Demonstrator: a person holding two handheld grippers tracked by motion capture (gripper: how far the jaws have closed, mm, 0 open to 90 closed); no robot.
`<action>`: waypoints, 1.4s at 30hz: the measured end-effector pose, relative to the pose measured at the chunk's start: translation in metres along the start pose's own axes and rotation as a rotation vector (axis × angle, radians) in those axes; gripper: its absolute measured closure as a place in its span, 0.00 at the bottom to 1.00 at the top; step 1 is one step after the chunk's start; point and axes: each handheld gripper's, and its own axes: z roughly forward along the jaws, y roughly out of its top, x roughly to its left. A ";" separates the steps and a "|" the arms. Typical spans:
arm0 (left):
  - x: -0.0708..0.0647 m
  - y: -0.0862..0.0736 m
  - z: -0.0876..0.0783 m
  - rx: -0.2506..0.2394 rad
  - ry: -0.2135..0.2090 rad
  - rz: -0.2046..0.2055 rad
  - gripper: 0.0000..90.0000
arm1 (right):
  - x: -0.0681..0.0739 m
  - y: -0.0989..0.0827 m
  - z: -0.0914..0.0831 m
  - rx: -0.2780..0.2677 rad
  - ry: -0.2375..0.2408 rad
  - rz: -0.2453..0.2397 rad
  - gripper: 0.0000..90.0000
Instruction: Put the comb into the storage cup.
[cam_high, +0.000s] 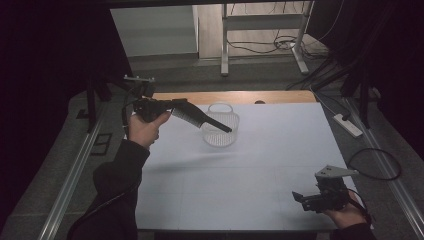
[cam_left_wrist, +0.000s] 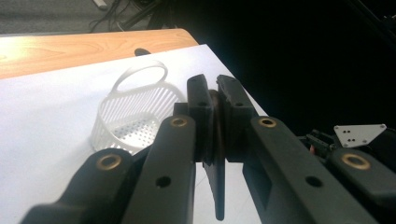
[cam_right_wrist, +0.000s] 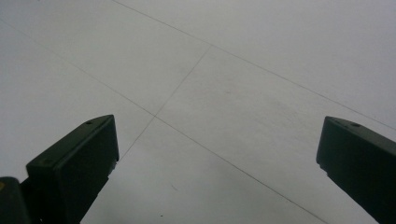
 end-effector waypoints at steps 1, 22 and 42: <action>0.001 0.001 0.000 0.000 0.004 -0.002 0.93 | 0.000 0.000 0.000 0.001 0.000 0.000 0.00; 0.018 0.018 0.013 0.001 0.075 -0.028 0.93 | -0.004 -0.002 -0.005 -0.002 -0.003 0.021 0.00; 0.024 0.025 0.040 0.046 0.118 -0.032 0.93 | -0.006 -0.005 -0.010 0.000 0.000 0.038 0.00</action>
